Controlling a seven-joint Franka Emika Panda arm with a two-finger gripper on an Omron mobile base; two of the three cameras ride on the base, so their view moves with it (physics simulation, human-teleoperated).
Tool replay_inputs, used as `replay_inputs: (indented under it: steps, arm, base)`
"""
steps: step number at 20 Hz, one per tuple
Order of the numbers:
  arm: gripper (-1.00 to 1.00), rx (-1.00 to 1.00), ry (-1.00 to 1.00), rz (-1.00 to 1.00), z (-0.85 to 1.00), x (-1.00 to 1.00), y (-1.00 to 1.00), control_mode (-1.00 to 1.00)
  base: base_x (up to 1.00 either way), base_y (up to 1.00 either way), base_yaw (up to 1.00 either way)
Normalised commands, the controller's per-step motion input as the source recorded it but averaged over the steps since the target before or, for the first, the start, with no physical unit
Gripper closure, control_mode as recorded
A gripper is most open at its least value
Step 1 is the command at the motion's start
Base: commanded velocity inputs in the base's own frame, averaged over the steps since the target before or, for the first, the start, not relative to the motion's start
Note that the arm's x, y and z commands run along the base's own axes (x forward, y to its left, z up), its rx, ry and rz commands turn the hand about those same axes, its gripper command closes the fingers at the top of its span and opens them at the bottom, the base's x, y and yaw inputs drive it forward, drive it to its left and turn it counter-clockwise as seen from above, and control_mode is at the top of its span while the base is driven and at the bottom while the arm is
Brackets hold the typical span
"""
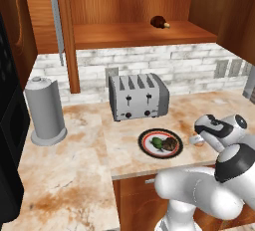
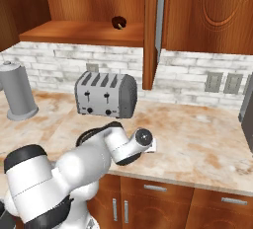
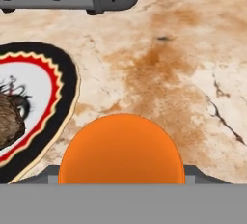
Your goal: Pick the avocado and bread from the counter and place them on the plate. Then pick the jam from the cabinet and place it next to the plate. Lastly close the cabinet door.
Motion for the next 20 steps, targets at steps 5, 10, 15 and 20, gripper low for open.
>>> replay_inputs:
  steps: [5,10,15,20]
  arm:
    - [1.0,0.0,0.0,0.02,-0.09,0.15,0.0,-1.0]
    - [1.0,0.0,0.0,0.02,-0.13,0.14,0.0,-1.0]
    - [1.0,0.0,0.0,0.02,-0.13,0.14,0.0,-1.0]
    - [1.0,0.0,0.0,0.03,-0.13,0.16,0.0,-1.0]
  base:
    - [0.0,0.0,0.0]
    - [0.0,0.0,0.0]
    - [0.0,0.0,0.0]
    - [0.0,0.0,0.0]
